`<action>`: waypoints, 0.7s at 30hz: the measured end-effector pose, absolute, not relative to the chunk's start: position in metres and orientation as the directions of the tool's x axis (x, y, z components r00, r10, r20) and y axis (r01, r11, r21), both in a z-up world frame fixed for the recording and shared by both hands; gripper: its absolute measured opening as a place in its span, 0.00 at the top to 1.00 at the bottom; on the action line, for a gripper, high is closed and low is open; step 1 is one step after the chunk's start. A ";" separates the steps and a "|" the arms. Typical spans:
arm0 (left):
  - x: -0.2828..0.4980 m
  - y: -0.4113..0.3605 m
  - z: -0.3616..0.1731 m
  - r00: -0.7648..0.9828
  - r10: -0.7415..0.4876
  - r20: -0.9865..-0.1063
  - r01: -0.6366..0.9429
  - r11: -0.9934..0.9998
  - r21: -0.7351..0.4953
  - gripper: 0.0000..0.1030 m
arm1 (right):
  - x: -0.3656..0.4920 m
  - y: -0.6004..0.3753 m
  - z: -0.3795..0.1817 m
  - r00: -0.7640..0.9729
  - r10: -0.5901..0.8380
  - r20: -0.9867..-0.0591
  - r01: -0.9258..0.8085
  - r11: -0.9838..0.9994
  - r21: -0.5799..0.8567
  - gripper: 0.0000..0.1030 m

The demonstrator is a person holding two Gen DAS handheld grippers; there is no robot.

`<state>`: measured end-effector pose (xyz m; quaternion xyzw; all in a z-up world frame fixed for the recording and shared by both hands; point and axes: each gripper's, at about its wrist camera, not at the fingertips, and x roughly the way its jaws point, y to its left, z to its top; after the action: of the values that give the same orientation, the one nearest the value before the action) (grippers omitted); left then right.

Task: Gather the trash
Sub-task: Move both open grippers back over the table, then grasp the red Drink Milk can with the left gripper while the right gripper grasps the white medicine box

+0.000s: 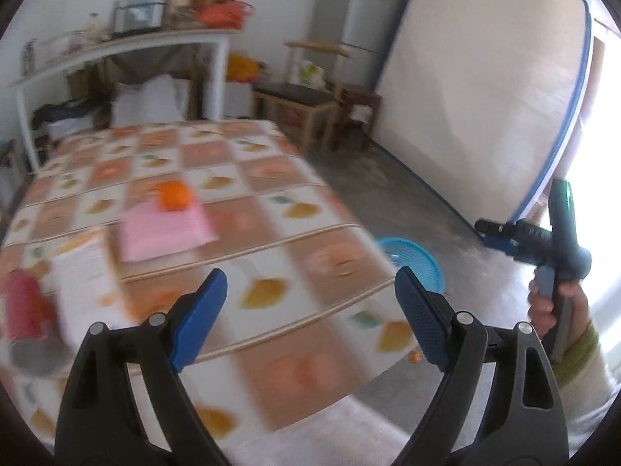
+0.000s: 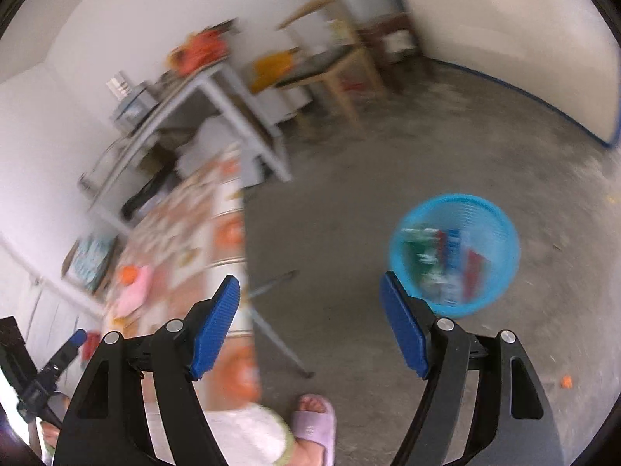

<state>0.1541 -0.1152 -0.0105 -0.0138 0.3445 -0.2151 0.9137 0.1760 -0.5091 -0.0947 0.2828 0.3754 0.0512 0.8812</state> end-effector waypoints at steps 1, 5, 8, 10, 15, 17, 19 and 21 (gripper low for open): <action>0.148 -0.100 -0.008 0.690 -0.382 -0.615 0.360 0.918 -0.166 0.18 | 0.184 -0.491 -0.089 0.704 0.331 -0.628 0.082 0.841 0.535 0.30; 0.129 -0.046 0.001 0.756 -0.294 -0.585 0.255 0.955 -0.150 0.18 | 0.206 -0.427 -0.071 0.665 0.419 -0.618 -0.047 0.850 0.525 0.30; 0.123 -0.004 0.007 0.807 -0.200 -0.555 0.146 0.979 -0.140 0.18 | 0.218 -0.373 -0.059 0.622 0.490 -0.610 -0.146 0.838 0.525 0.23; 0.125 0.021 0.008 0.826 -0.099 -0.555 0.039 0.992 -0.119 0.18 | 0.227 -0.341 -0.054 0.588 0.532 -0.609 -0.203 0.826 0.526 0.22; 0.147 0.082 -0.007 0.767 0.040 -0.640 -0.166 0.977 -0.137 0.18 | 0.242 -0.244 -0.044 0.483 0.610 -0.629 -0.354 0.792 0.497 0.17; 0.159 0.098 -0.020 0.732 0.017 -0.681 -0.196 0.963 -0.187 0.18 | 0.248 -0.205 -0.045 0.438 0.618 -0.653 -0.409 0.784 0.467 0.16; 0.170 0.113 -0.034 0.710 -0.033 -0.703 -0.213 0.942 -0.260 0.18 | 0.252 -0.176 -0.050 0.405 0.612 -0.680 -0.449 0.780 0.435 0.16; 0.181 0.118 -0.047 0.692 -0.070 -0.718 -0.222 0.926 -0.304 0.18 | 0.258 -0.153 -0.058 0.384 0.588 -0.712 -0.462 0.790 0.403 0.16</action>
<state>0.1807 0.1180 -0.0471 -0.1872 0.3901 0.0421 0.9006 0.2584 -0.1527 -0.0576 0.0690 0.4560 0.3164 0.8290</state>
